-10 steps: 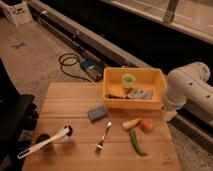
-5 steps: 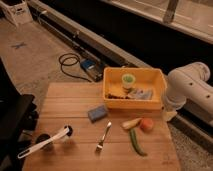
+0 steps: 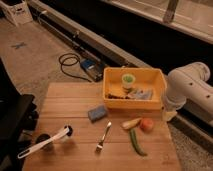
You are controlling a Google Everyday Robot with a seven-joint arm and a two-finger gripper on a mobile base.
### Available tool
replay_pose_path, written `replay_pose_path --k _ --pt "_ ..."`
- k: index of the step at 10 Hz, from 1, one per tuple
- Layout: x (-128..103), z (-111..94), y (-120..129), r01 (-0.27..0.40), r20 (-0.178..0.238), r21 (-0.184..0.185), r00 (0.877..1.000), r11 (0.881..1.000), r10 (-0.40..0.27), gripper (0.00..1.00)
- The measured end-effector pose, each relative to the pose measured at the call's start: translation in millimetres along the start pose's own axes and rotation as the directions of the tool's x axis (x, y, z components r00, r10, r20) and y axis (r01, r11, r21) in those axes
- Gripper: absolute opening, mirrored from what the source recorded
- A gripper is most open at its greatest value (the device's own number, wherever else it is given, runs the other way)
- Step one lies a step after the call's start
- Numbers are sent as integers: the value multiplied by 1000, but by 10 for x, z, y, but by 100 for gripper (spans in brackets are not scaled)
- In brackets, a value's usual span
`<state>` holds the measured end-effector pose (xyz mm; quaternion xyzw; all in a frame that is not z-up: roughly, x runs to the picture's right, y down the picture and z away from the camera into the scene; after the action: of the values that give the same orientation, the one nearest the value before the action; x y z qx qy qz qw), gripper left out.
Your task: Place eraser in tray
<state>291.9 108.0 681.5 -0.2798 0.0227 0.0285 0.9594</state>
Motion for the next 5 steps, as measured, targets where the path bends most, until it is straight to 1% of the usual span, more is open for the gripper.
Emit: replay_pose_path --k 1,3,4,5 --pt "1 -5 3 5 1 2 1000 1000 -5 65" --pt "-18 -128 -94 57 -38 77 998 995 -54 65" --pt "-35 -292 -211 99 -78 135 993 986 -89 65" --pt "-100 -499 -381 153 -118 193 984 969 -132 65"
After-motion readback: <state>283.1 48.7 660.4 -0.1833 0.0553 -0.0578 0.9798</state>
